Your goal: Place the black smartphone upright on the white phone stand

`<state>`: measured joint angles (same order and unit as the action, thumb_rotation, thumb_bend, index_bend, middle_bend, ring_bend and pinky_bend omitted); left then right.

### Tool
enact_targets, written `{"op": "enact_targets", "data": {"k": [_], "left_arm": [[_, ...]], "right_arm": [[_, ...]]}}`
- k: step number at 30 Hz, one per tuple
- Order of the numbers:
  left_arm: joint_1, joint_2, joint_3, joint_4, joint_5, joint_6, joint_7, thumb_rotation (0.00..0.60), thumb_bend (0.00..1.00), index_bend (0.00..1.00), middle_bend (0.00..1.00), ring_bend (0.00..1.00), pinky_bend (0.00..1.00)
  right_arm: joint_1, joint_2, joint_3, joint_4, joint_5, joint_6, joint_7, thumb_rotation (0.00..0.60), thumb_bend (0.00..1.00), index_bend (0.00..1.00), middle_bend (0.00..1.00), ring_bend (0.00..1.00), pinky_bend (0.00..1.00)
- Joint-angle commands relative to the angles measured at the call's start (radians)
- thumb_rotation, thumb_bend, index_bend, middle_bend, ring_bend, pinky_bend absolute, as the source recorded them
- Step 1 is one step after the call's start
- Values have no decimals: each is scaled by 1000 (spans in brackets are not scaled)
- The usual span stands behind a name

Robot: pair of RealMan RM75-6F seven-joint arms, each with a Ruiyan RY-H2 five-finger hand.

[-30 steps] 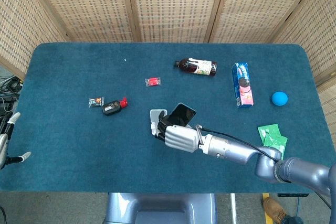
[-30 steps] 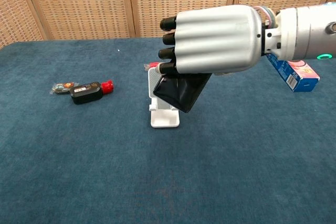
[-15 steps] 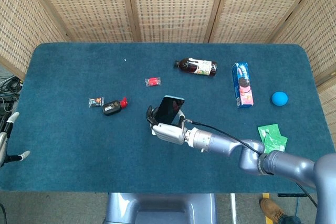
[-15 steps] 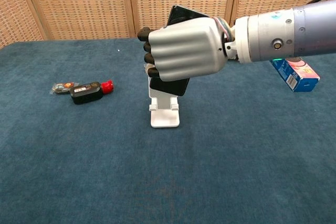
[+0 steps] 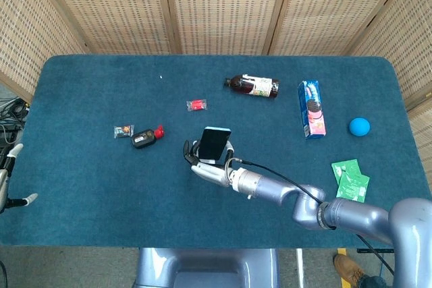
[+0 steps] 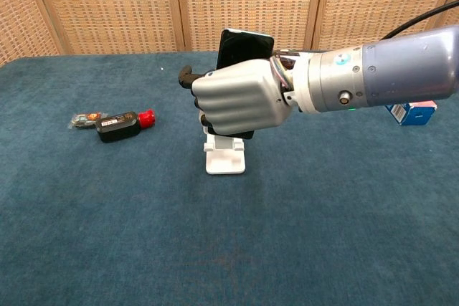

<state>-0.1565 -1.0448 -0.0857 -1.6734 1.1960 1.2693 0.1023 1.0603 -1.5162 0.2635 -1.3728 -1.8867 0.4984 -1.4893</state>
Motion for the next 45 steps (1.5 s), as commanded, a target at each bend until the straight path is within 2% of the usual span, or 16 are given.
{"op": "enact_targets", "data": {"k": [1, 9, 21, 23, 24, 26, 28, 30, 33, 45], "left_arm": [[0, 1, 0, 2, -1, -1, -3, 600, 0, 0, 0, 0, 0], [1, 4, -1, 3, -3, 0, -12, 600, 0, 0, 0, 0, 0], [2, 6, -1, 5, -5, -2, -21, 600, 0, 0, 0, 0, 0], [2, 6, -1, 6, -5, -2, -21, 600, 0, 0, 0, 0, 0], [2, 6, 0, 6, -5, -2, -21, 600, 0, 0, 0, 0, 0], [2, 6, -1, 6, -5, -2, -22, 600, 0, 0, 0, 0, 0], [2, 6, -1, 7, -6, -1, -21, 600, 0, 0, 0, 0, 0], [2, 6, 0, 5, -4, 0, -19, 600, 0, 0, 0, 0, 0], [4, 7, 0, 2, -1, 5, -19, 600, 0, 0, 0, 0, 0], [7, 11, 3, -5, 12, 14, -23, 600, 0, 0, 0, 0, 0]], "right_arm": [[12, -21, 18, 6, 26, -27, -28, 600, 246, 652, 615, 525, 293], [36, -40, 21, 22, 52, -48, -45, 600, 246, 652, 602, 491, 282], [88, -62, 1, 69, 69, -60, 3, 600, 245, 638, 565, 467, 274], [94, -64, -2, 77, 72, -54, 18, 600, 245, 591, 538, 455, 269], [97, -64, -4, 81, 73, -52, 24, 600, 244, 525, 498, 430, 255], [98, -61, -9, 78, 82, -50, 37, 600, 237, 356, 370, 341, 218], [97, -57, -12, 73, 85, -45, 35, 600, 227, 158, 177, 188, 159], [93, -57, -17, 66, 92, -40, 32, 600, 223, 90, 85, 110, 112], [85, -55, -28, 50, 99, -30, 26, 600, 222, 81, 47, 90, 94], [42, -13, -30, -21, 126, 35, -17, 600, 221, 76, 44, 89, 94]]}}
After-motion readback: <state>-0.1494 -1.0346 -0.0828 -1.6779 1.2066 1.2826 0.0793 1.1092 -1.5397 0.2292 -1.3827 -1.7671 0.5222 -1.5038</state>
